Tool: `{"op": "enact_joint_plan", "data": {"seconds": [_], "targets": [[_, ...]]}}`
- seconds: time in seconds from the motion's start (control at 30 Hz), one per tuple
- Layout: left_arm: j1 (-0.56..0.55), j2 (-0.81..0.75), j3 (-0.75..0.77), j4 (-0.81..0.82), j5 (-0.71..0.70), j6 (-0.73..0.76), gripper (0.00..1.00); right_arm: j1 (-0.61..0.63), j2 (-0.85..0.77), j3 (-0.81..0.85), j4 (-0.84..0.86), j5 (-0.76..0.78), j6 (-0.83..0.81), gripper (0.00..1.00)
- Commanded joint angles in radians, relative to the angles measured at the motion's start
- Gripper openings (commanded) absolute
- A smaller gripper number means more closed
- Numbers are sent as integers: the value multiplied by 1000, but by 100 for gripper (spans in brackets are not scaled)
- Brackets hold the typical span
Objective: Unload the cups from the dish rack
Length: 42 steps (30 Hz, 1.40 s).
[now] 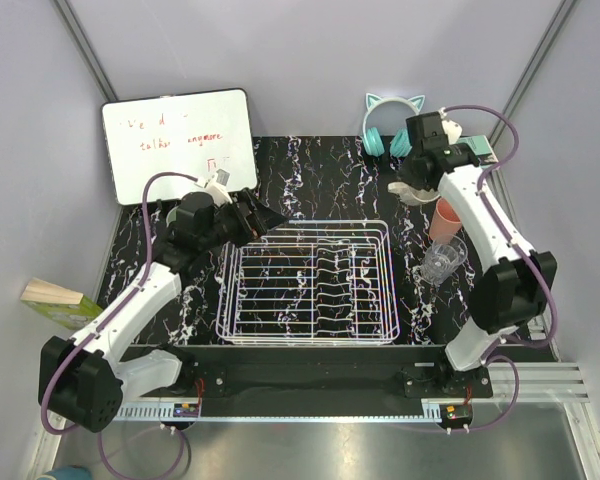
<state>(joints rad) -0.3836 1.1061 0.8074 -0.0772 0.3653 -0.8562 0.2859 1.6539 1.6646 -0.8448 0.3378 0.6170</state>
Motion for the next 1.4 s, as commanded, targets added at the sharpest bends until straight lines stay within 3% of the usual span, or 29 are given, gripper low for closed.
{"op": "enact_joint_plan", "data": {"seconds": [0.0,0.57,1.3,1.37], "targets": [[2,-3,-4,8,18,13,93,-80,66,95,20,-126,23,0],[2,47,-37,4,41,0,92,-80,389,311,-96,-164,-30,0],[0,92,-36,-21,49,9,91,-83,583,411,-198,-178,-65,0],[-1,93,-37,-22,49,9,92,-82,577,405,-198,-177,-68,8]]}}
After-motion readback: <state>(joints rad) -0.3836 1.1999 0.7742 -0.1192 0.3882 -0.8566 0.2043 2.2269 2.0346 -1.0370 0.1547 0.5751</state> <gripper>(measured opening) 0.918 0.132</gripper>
